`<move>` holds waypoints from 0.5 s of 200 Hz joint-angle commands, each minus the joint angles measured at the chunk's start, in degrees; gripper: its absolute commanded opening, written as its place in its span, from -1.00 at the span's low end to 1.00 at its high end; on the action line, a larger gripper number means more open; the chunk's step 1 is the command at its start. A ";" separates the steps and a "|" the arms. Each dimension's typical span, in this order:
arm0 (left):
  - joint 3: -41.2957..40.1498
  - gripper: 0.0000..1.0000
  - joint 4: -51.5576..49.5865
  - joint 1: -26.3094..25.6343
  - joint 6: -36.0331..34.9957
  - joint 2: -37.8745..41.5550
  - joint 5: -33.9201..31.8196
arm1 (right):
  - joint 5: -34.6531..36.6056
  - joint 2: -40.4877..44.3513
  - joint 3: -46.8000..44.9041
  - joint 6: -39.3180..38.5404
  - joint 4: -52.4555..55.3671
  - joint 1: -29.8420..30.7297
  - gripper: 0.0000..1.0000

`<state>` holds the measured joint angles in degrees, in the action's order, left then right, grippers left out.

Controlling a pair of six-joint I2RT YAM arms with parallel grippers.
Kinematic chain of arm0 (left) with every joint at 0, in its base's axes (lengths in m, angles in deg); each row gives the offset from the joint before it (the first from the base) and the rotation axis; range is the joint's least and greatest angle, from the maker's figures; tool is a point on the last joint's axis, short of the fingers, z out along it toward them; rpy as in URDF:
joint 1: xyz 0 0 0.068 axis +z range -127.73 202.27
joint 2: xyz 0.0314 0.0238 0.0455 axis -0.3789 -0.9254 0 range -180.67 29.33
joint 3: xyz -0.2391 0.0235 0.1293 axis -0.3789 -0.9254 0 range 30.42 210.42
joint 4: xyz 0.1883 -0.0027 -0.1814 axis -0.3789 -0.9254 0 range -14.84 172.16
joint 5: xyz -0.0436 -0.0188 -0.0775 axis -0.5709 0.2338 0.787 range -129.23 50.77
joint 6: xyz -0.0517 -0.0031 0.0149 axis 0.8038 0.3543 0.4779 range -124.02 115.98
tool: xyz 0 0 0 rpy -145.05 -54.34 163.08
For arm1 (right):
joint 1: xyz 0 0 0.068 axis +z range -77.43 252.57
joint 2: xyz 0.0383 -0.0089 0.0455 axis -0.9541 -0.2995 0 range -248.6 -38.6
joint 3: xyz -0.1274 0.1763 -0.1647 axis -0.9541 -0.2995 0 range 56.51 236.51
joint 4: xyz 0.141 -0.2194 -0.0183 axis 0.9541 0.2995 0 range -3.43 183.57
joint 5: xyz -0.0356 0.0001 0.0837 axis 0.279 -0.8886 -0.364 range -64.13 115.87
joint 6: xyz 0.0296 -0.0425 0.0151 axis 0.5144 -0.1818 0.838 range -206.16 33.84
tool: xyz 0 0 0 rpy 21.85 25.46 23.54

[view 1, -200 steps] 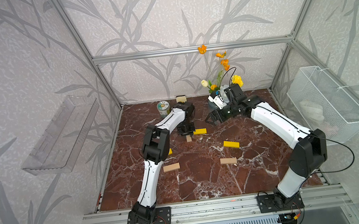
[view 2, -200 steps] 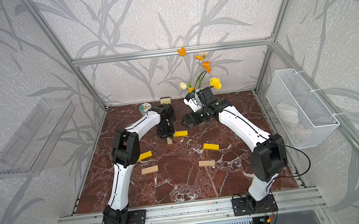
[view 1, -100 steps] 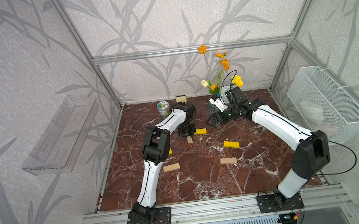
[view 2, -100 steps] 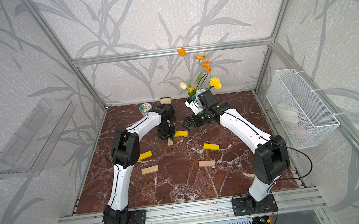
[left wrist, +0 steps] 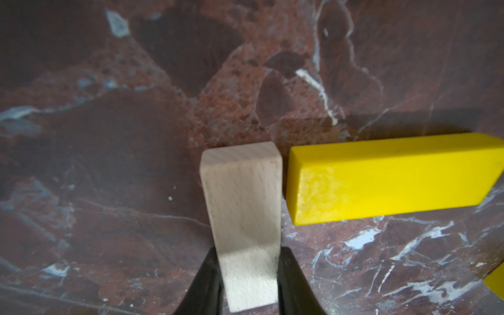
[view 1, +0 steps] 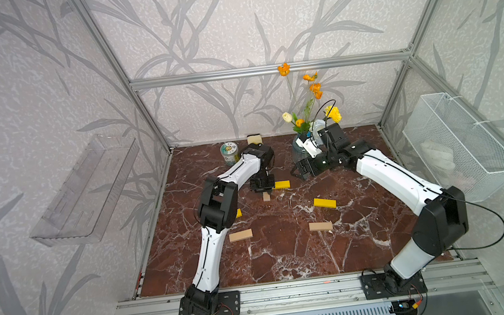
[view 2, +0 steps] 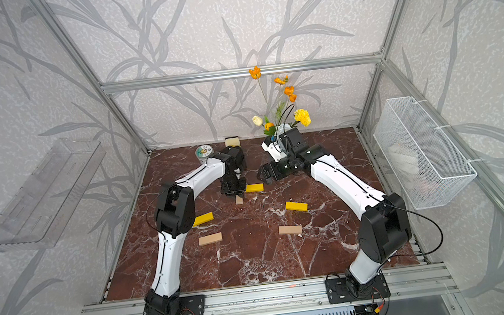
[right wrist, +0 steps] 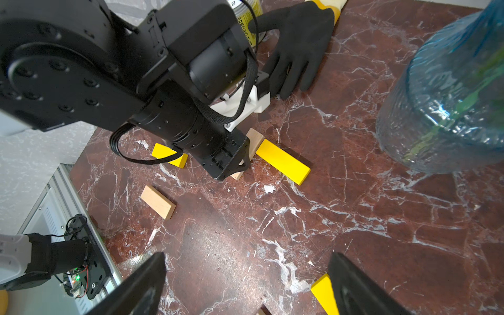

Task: Assemble the number 6 with building blocks
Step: Assemble the building block at the center of the board.

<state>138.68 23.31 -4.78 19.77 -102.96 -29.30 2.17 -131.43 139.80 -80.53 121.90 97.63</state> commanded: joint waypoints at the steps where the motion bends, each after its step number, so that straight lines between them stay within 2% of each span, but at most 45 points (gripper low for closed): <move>1: -4.50 -0.54 -0.46 -1.02 -1.75 -5.17 0.43 | 1.02 2.91 -0.99 0.99 -1.19 0.06 0.87; 43: -4.65 -0.52 -0.04 -1.03 -1.75 -5.01 1.08 | 1.29 3.70 -2.15 2.02 -2.00 0.15 0.87; 59: -4.90 -0.45 -0.04 -1.01 -1.81 -5.00 0.80 | 1.51 4.15 -2.64 2.33 -2.40 0.23 0.87; 67: -5.07 -0.33 -0.10 -1.04 -1.90 -4.93 0.57 | 1.66 4.39 -2.90 2.35 -2.54 0.24 0.87; 86: -5.73 0.32 -0.08 -1.02 -2.33 -4.73 -0.23 | 2.18 4.90 -3.38 2.38 -2.55 0.24 0.88; 100: -6.36 0.51 0.10 -0.99 -2.44 -4.19 -1.37 | 2.66 5.28 -3.82 2.30 -2.68 0.25 0.92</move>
<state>137.04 25.45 -5.44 18.22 -102.17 -27.59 3.57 -128.57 136.80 -78.59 120.24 97.63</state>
